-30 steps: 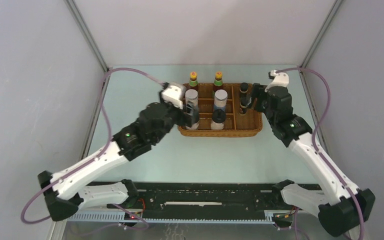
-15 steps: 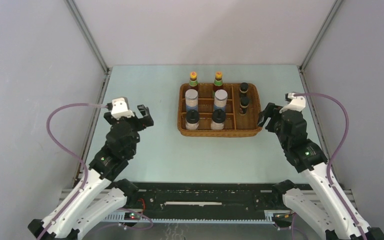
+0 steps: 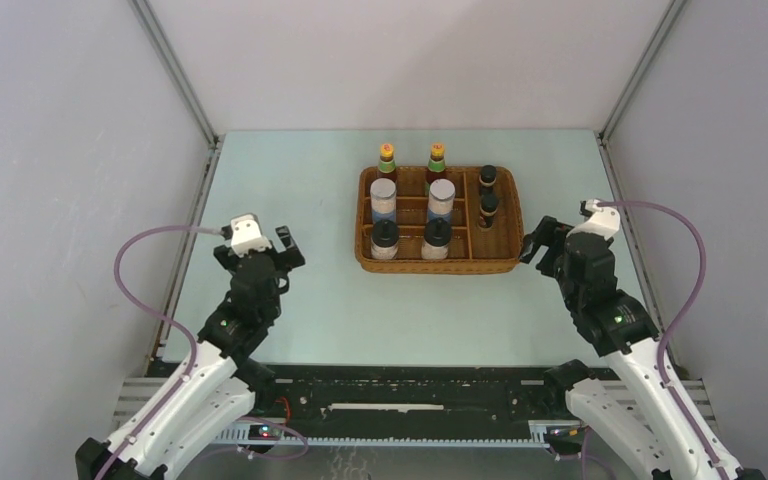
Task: Organize the condiment bottles
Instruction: Reset both arms
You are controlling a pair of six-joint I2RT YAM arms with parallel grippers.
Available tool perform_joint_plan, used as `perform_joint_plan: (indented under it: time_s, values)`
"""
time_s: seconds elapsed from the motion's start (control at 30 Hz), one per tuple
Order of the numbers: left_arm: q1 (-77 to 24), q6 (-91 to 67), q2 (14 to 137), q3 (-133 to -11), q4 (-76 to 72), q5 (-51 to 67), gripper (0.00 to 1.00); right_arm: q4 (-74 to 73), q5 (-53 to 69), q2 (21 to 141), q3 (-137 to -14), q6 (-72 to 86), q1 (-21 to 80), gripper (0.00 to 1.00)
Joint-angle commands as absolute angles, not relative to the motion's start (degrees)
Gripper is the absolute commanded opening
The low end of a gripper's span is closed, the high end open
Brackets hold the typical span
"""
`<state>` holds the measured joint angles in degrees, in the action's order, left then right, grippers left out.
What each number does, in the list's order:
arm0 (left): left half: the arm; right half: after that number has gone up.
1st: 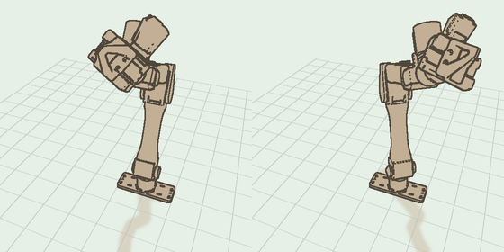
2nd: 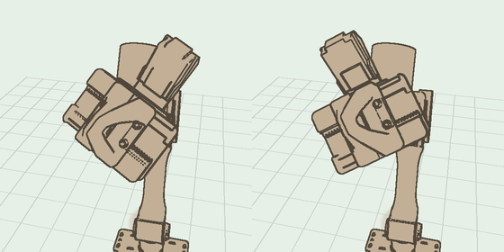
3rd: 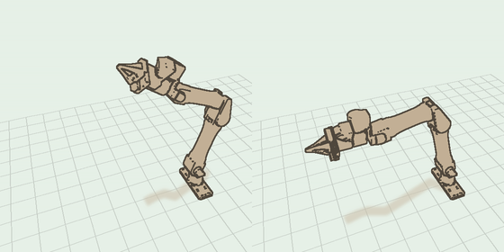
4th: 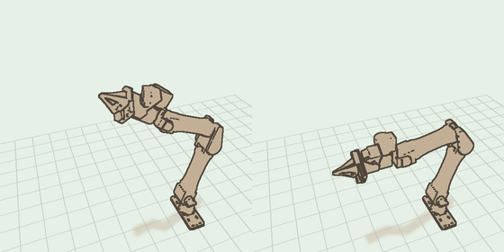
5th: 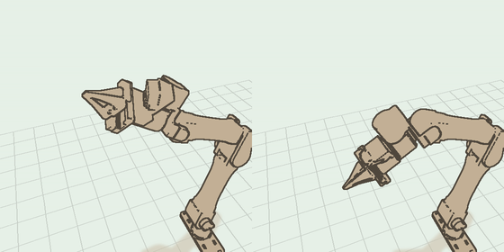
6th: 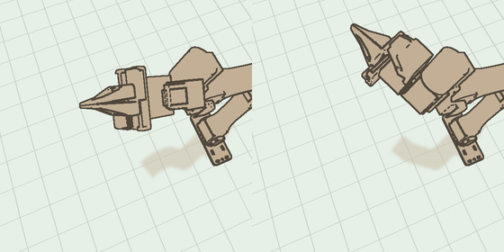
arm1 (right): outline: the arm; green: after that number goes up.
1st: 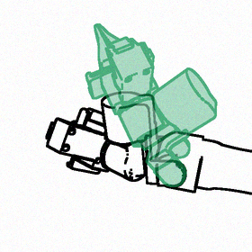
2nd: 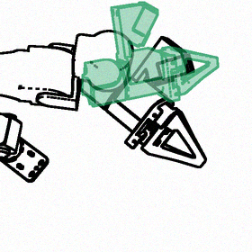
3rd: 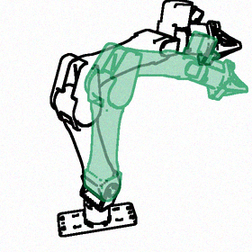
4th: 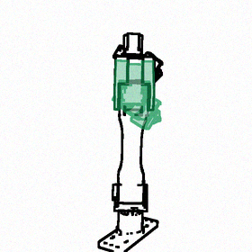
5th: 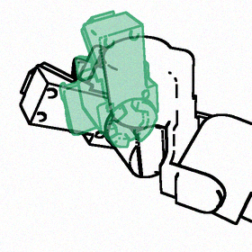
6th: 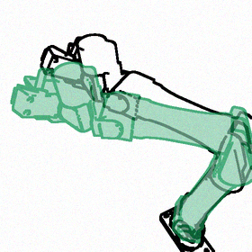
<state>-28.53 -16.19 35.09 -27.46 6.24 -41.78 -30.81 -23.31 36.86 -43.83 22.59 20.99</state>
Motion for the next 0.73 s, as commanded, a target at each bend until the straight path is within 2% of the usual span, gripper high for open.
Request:
perform_joint_plan:
  time_s: [0.0,0.43,0.6,0.7]
  values:
    - [-26.41,-18.61,33.11,-24.85,0.32,-42.04,1.0,-32.42,-26.19,36.02,-43.5,25.87,21.58,0.89]
    - [-25.41,-20.08,34.9,-23.34,-5.71,-40.49,1.0,-35.29,-33.35,33.78,-43.51,29.82,23.63,0.91]
    - [-25.23,-19.21,35.86,-23.55,-6.39,-39.7,1.0,-37.55,-36.42,36.62,-46.6,31.84,23.85,0.88]
    - [-25.14,-19.25,35.45,-23.17,-6.96,-39.0,1.0,-37.31,-37.25,37.2,-47.19,32.26,24.32,0.96]
